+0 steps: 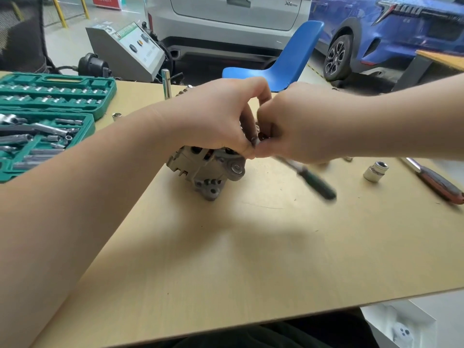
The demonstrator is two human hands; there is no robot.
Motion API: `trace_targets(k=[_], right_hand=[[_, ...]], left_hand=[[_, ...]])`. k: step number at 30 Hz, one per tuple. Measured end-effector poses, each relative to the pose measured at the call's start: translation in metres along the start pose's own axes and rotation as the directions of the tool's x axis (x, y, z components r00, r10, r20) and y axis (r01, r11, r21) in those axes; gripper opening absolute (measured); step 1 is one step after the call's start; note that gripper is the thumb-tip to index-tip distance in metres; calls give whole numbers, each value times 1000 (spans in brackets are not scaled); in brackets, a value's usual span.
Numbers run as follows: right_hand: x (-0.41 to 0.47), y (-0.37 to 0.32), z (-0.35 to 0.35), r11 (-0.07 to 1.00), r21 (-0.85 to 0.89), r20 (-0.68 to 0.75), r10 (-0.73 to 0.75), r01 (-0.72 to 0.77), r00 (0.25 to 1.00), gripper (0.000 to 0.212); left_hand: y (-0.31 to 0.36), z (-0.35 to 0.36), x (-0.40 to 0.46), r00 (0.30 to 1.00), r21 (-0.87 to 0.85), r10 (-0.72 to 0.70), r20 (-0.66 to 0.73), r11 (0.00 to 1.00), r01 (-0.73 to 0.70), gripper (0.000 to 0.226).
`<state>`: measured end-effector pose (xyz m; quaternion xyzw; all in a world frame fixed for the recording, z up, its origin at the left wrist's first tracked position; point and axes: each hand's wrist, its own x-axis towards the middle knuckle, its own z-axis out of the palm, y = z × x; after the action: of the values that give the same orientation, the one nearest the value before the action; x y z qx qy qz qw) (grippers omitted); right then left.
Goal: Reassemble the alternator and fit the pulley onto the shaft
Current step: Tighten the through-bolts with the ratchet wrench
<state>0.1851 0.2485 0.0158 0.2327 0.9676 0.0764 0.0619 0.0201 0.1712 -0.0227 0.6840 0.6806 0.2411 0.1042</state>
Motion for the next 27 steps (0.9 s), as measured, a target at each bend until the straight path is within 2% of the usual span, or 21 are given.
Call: trace_targets(k=[2, 3, 4, 6, 7, 8, 10, 12, 13, 14, 15, 16, 17, 18, 19, 20, 21, 23, 24, 25, 27], right_hand=[[2, -7, 0, 922, 322, 113, 189, -216, 976, 36], [3, -9, 0, 905, 347, 122, 215, -244, 969, 37], [4, -10, 1, 941, 266, 87, 193, -210, 977, 36], [3, -6, 4, 998, -68, -32, 15, -17, 999, 25], [1, -4, 3, 967, -239, -49, -100, 85, 994, 16], [0, 0, 3, 910, -372, -22, -206, 183, 978, 16], [0, 7, 1, 827, -480, 55, -307, 294, 950, 21], [-3, 3, 2, 919, -345, -15, -208, 190, 978, 16], [-2, 0, 2, 983, -167, -31, -83, 77, 996, 20], [0, -3, 2, 997, 62, 22, 50, -51, 999, 28], [0, -7, 1, 941, 288, 110, 150, -176, 983, 33], [-1, -10, 0, 865, 429, 164, 211, -262, 964, 34], [0, -11, -1, 844, 455, 172, 228, -283, 958, 33], [0, -9, 0, 904, 355, 123, 208, -238, 971, 31], [1, -6, 2, 974, 171, 47, 145, -151, 988, 27], [1, -4, 4, 999, -20, -24, 33, -33, 999, 22], [-1, -1, 5, 977, -194, -56, -103, 90, 993, 18], [-1, 10, 4, 842, -443, 21, -334, 308, 942, 18], [0, 13, 3, 796, -490, 61, -375, 355, 925, 19], [-1, 15, 3, 810, -476, 49, -364, 342, 930, 20], [-2, 9, 5, 951, -253, -50, -198, 179, 979, 23]], left_hand=[[0, 0, 0, 1000, 14, -2, 8, 1000, 2, 62], [0, -1, 0, 1000, 20, 0, 9, 1000, 0, 61], [0, -1, 1, 1000, 21, 5, 5, 1000, -5, 59], [-1, -1, 1, 1000, 22, 13, -10, 1000, -13, 56], [-1, -1, 1, 1000, 28, 11, -11, 1000, -11, 57], [-1, 0, 1, 1000, 34, 7, -5, 999, -7, 58], [-1, 1, 2, 1000, 31, 1, 10, 1000, -2, 60], [-1, 2, 2, 1000, 24, 5, 10, 1000, -5, 60], [-1, 2, 2, 1000, 22, 6, 10, 1000, -7, 60], [-1, 2, 2, 1000, 24, 6, 13, 1000, -6, 59], [0, 2, 2, 1000, 26, 2, 17, 1000, -2, 59], [0, 1, 2, 1000, 27, -3, 20, 1000, 2, 59], [-1, 1, 2, 1000, 25, -3, 20, 1000, 3, 58], [-1, 1, 2, 1000, 24, 2, 15, 1000, -2, 57], [-1, 0, 2, 1000, 23, 10, 7, 1000, -10, 56], [-1, 1, 2, 1000, 25, 12, 0, 1000, -12, 55], [-1, 1, 2, 1000, 32, 6, 0, 999, -6, 56], [0, 0, 2, 1000, 39, -13, 12, 999, 12, 59], [0, 0, 2, 1000, 36, -16, 16, 999, 15, 60], [0, 1, 2, 1000, 29, -16, 13, 999, 15, 61], [-1, 1, 2, 1000, 5, -10, -1, 1000, 10, 62]])
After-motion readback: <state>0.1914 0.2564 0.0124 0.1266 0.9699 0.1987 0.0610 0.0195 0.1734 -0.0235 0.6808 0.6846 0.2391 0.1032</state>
